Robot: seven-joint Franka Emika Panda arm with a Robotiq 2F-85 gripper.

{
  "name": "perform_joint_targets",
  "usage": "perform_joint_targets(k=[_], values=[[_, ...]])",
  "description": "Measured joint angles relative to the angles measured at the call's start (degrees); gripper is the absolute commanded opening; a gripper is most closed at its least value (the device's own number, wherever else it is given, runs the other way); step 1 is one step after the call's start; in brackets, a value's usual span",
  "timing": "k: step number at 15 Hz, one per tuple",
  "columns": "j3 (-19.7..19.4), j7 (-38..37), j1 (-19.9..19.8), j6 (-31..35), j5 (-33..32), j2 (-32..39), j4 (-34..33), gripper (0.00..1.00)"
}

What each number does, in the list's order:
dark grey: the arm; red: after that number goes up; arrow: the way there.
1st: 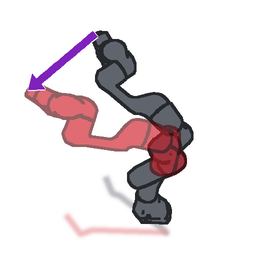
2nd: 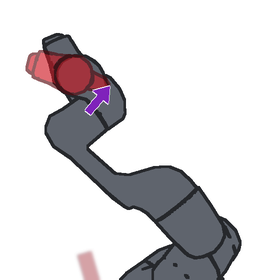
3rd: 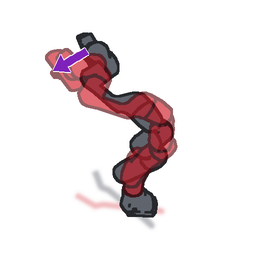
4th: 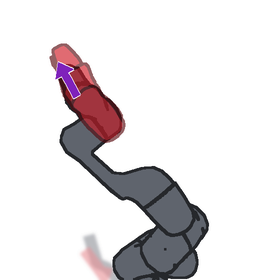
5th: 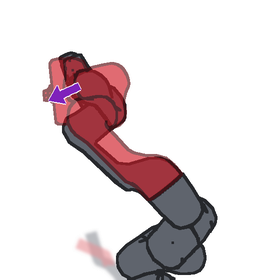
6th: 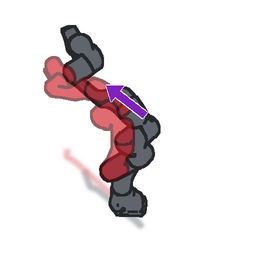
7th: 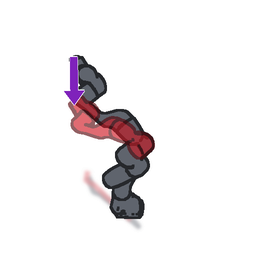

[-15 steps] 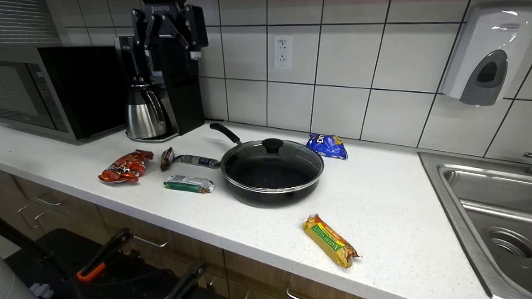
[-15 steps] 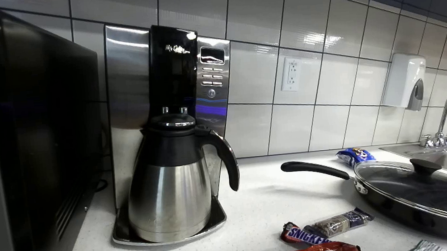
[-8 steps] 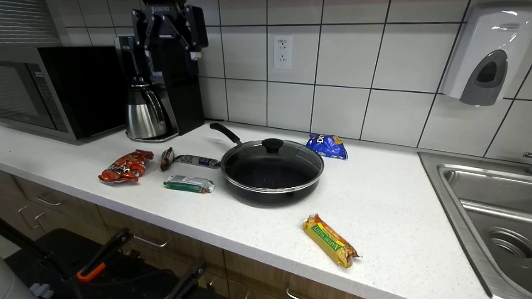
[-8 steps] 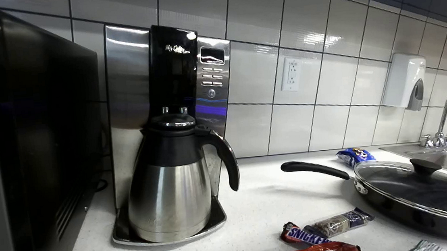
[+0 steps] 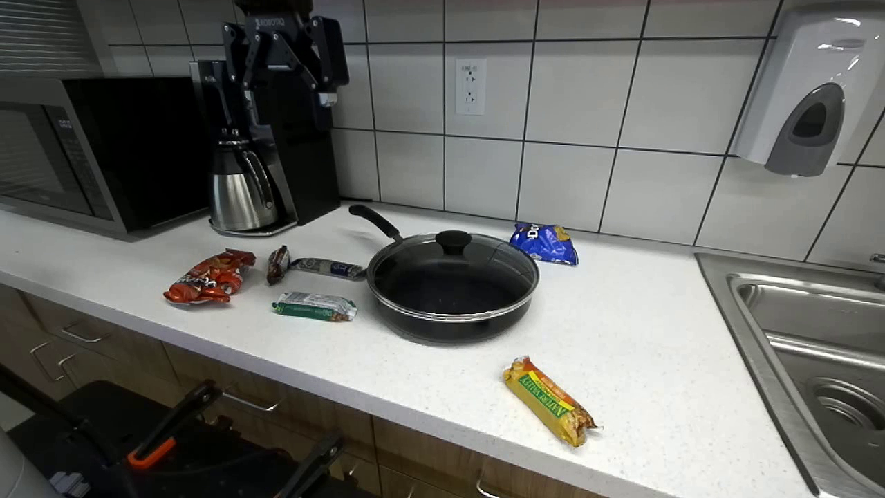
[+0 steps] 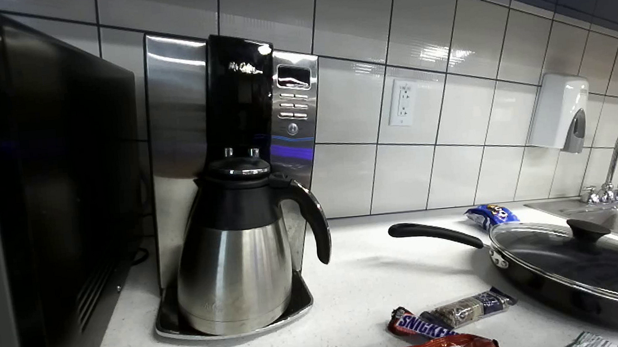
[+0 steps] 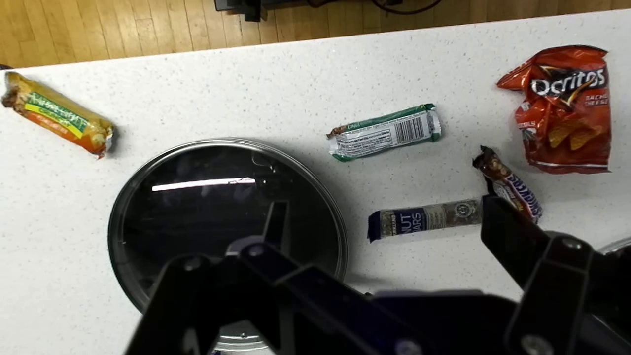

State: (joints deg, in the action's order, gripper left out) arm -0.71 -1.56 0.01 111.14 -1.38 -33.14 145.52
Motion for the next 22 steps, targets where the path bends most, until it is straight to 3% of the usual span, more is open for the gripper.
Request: perform_joint_targets(k=[11, 22], values=[[-3.29, -0.12, -5.55, 13.30, -1.46, 4.17, 5.93, 1.00], [-6.15, -0.31, -10.79, 25.76, -7.66, 13.98, 5.55, 1.00]])
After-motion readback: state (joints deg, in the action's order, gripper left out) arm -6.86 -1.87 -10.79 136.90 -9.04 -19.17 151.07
